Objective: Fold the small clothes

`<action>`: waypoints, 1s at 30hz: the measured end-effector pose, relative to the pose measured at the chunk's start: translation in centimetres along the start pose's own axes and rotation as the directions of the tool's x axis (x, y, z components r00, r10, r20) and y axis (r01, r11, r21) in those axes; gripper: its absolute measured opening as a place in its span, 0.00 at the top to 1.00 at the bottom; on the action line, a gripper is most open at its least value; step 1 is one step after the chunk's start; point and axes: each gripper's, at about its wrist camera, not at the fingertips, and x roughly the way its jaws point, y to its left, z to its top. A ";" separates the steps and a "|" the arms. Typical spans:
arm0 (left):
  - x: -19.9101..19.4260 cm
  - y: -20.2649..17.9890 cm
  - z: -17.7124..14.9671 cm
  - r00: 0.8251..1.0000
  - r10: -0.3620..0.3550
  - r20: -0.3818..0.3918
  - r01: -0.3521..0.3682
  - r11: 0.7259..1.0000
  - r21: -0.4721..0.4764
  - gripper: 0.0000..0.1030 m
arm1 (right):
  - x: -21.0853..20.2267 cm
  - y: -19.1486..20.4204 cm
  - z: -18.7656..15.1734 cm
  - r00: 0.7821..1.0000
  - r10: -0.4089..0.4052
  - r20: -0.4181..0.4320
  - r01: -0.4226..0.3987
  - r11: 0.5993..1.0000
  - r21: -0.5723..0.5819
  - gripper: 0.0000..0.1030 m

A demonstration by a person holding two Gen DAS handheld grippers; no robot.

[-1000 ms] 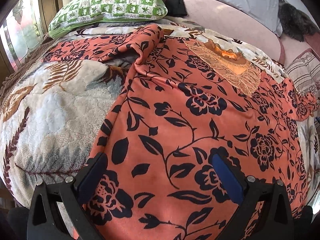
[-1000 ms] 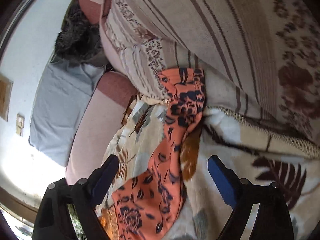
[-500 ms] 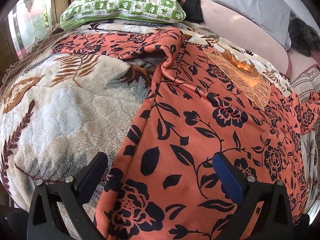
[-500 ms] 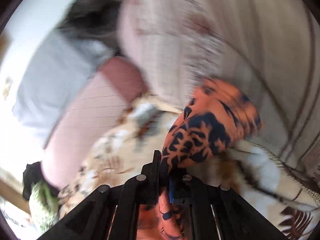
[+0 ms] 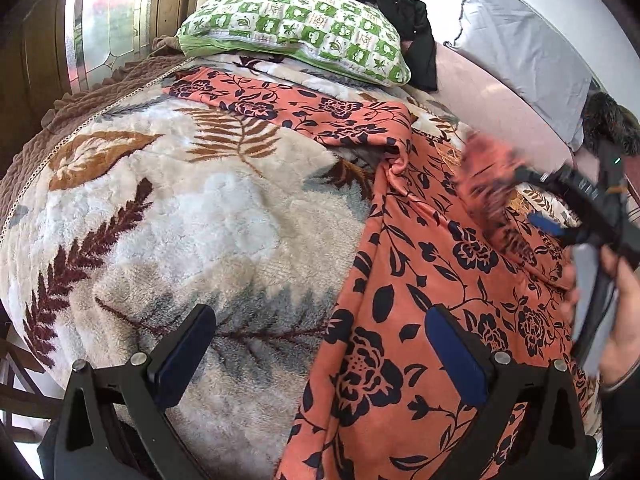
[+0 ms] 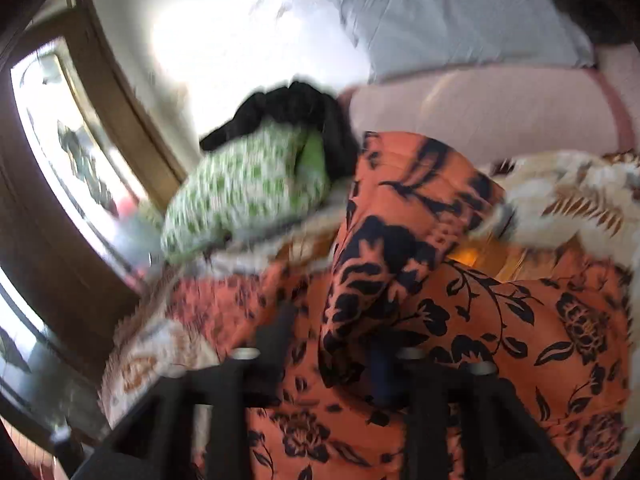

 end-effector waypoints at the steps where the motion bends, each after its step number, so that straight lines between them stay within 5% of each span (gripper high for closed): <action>1: -0.2 0.1 0.0 1.000 -0.001 -0.002 0.001 1.000 0.006 0.00 | 1.9 -0.8 -1.8 0.998 0.004 -0.068 -0.001 0.999 0.040 0.00; 2: -0.4 0.2 0.0 1.000 -0.003 0.005 0.003 1.000 0.013 0.00 | 2.8 -1.8 -3.2 0.994 0.017 -0.111 -0.008 0.996 0.087 0.00; 5: -0.3 -0.4 0.5 1.000 -0.013 0.016 0.012 0.999 0.031 0.00 | 0.1 -5.0 -5.0 0.997 0.065 -0.031 -0.059 0.982 0.180 0.00; 10: 1.4 -4.1 2.7 0.998 -0.068 -0.001 0.068 0.996 0.063 0.00 | -6.8 -11.0 -1.5 0.991 0.035 0.126 -0.068 0.960 0.273 0.00; 13: 2.7 -6.9 3.9 0.994 -0.109 -0.019 0.110 0.989 0.095 0.00 | -7.8 -18.0 -0.4 0.986 0.046 0.159 -0.112 0.894 0.435 0.00; 15: 3.5 -8.5 4.5 0.991 -0.127 -0.045 0.131 0.986 0.107 0.00 | -6.2 -24.0 -1.6 0.999 -0.032 0.038 0.004 0.817 0.577 0.03; 17: 3.7 -9.7 4.7 0.990 -0.137 -0.046 0.142 0.980 0.137 0.00 | -7.2 -26.0 -2.2 0.988 0.081 0.133 -0.148 0.751 0.644 0.06; 20: 4.4 -11.0 4.7 0.990 -0.128 -0.051 0.136 0.974 0.183 0.00 | -9.4 -24.0 0.9 0.969 0.159 0.187 -0.237 0.810 0.536 0.06; 23: 5.2 -11.2 4.8 0.990 -0.124 -0.067 0.134 0.975 0.177 0.00 | -8.2 -24.4 3.9 0.958 0.214 0.193 -0.284 0.820 0.496 0.04; 25: 5.3 -10.4 5.2 0.988 -0.136 -0.074 0.145 0.978 0.151 0.00 | -5.1 -27.3 4.7 0.995 0.077 0.068 -0.101 0.851 0.516 0.03; 26: 5.2 -9.7 5.7 0.987 -0.142 -0.071 0.150 0.980 0.129 0.00 | -3.6 -29.6 4.3 0.999 0.040 0.020 -0.044 0.814 0.580 0.04; 28: 4.9 -7.4 7.2 0.986 -0.161 -0.036 0.163 0.985 0.064 0.00 | -5.5 -31.2 3.5 0.985 0.065 0.157 -0.155 0.725 0.671 0.05; 30: 5.4 -4.4 9.5 0.985 -0.174 -0.006 0.174 0.984 -0.029 0.00 | -8.4 -28.0 4.2 0.981 -0.038 0.191 -0.080 0.815 0.574 0.04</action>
